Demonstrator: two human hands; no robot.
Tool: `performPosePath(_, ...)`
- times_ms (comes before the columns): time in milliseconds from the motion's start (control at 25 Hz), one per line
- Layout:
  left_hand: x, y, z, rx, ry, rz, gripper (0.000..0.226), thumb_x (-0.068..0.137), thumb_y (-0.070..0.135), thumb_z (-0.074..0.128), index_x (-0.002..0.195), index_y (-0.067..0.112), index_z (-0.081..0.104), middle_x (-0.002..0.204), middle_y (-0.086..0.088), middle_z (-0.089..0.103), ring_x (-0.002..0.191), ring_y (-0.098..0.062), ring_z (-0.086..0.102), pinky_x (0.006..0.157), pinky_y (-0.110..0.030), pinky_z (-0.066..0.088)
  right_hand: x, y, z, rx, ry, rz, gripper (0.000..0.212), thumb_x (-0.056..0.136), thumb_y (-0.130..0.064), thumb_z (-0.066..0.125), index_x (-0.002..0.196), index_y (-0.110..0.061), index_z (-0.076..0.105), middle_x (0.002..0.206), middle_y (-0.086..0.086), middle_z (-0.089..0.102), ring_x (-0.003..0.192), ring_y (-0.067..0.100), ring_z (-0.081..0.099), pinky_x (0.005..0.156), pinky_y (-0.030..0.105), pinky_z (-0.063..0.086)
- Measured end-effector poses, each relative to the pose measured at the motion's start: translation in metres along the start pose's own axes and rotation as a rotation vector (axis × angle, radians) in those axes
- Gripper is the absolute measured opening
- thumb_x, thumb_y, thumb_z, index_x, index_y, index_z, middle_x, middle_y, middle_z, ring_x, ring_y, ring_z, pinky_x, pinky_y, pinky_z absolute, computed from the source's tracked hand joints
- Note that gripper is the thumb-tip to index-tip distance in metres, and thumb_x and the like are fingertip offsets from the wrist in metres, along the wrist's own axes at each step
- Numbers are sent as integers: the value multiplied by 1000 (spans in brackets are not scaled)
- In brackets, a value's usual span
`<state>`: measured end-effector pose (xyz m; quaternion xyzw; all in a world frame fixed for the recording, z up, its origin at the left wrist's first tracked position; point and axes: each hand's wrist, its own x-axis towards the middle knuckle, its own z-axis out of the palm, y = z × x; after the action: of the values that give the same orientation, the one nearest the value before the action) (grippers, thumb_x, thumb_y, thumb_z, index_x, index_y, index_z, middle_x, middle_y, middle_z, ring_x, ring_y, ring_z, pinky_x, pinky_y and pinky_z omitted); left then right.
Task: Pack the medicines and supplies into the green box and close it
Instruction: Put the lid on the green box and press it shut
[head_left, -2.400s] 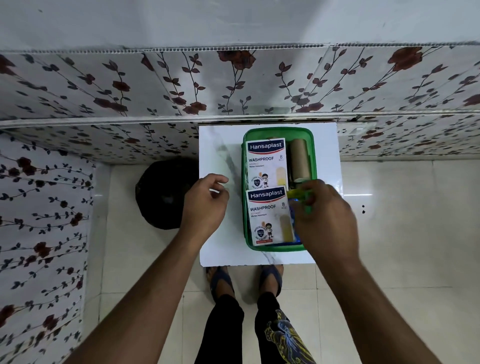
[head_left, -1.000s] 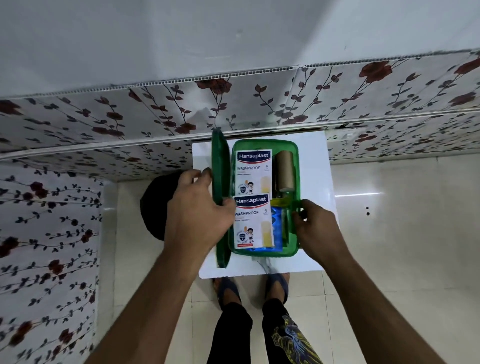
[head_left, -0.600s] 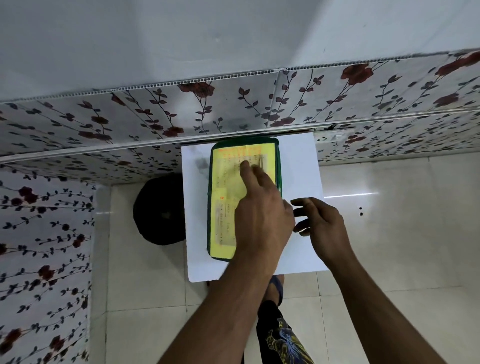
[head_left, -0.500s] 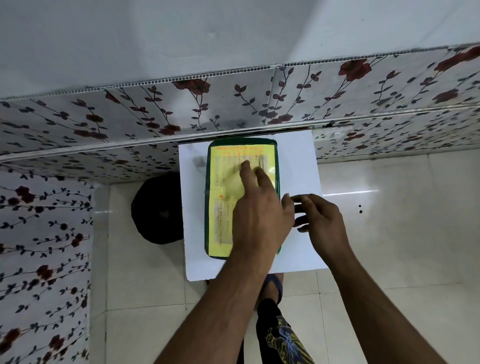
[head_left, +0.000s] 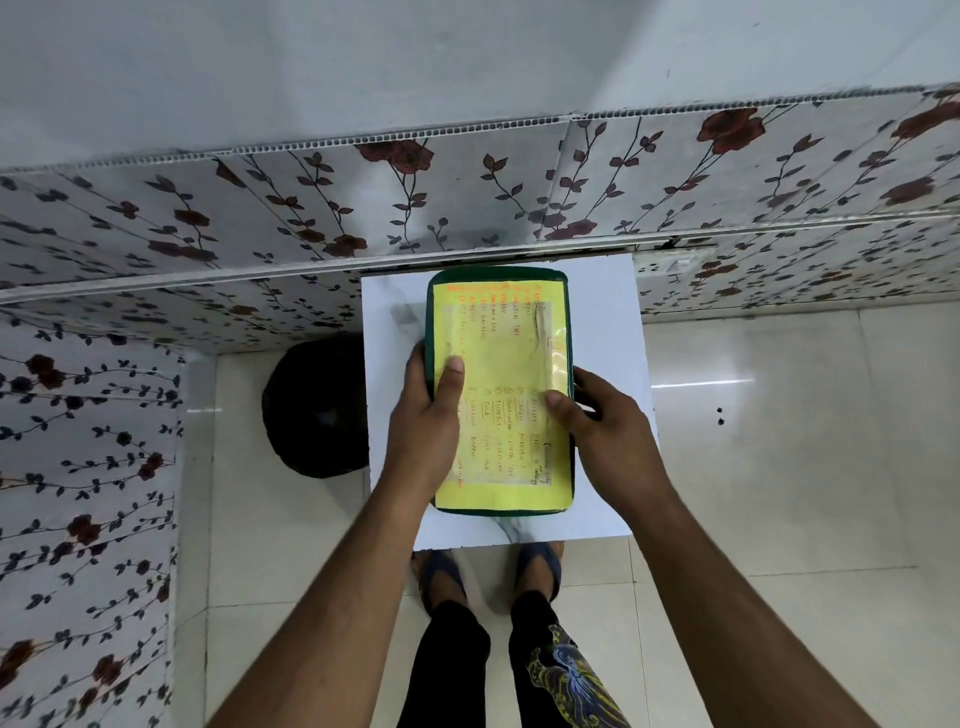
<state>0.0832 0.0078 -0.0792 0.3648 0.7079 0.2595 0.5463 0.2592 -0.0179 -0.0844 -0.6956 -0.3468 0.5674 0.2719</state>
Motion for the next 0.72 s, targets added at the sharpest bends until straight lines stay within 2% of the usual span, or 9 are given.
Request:
performPosePath(80, -5, -3, 1, -27, 6, -27, 41, 97, 51, 43, 135, 38, 44, 114, 15, 64, 95, -3, 64, 66, -21, 47, -1, -2, -2, -31, -4, 5, 36, 96, -34, 56, 132, -29, 58, 119, -12, 67, 101, 5, 65, 81, 26, 56)
performPosePath(160, -3, -1, -4, -62, 15, -26, 39, 96, 50, 46, 131, 35, 48, 115, 12, 67, 99, -9, 66, 70, -25, 49, 10, -7, -4, -24, 51, -13, 36, 95, -38, 55, 129, -27, 59, 118, -7, 67, 105, 11, 65, 89, 37, 56)
performPosePath(280, 30, 23, -13, -104, 67, 36, 45, 96, 48, 47, 137, 31, 45, 116, 15, 60, 94, 7, 58, 71, -18, 43, 48, -29, 0, 85, 134, -43, 41, 92, -48, 49, 124, -25, 62, 117, -5, 68, 110, 14, 63, 94, 40, 51)
performPosePath(360, 57, 39, -12, -133, 39, 47, 39, 97, 44, 47, 132, 27, 52, 107, 15, 61, 91, 6, 57, 75, -19, 44, 70, -47, 9, 138, 113, -41, 38, 98, -46, 44, 114, -20, 67, 107, -4, 71, 100, 13, 65, 86, 35, 50)
performPosePath(480, 80, 40, -4, -126, -7, 45, 32, 96, 45, 50, 112, 22, 66, 100, 1, 70, 92, -17, 64, 84, -34, 48, 85, -54, 23, 115, 163, -61, 39, 101, -41, 42, 92, -16, 70, 84, -1, 71, 82, 19, 65, 75, 33, 48)
performPosePath(600, 84, 30, -2, -194, -11, 32, 34, 93, 48, 52, 91, 17, 66, 85, -8, 61, 77, -23, 55, 71, -36, 42, 88, -47, 25, 148, 214, -88, 39, 100, -39, 44, 84, -15, 69, 75, 0, 68, 73, 21, 63, 70, 34, 48)
performPosePath(720, 85, 32, 0, -251, 7, 29, 36, 93, 45, 52, 87, 11, 63, 82, -10, 54, 74, -22, 48, 69, -35, 37, 89, -48, 28, 149, 240, -103, 39, 102, -36, 44, 85, -11, 69, 73, -2, 66, 70, 17, 60, 67, 30, 44)
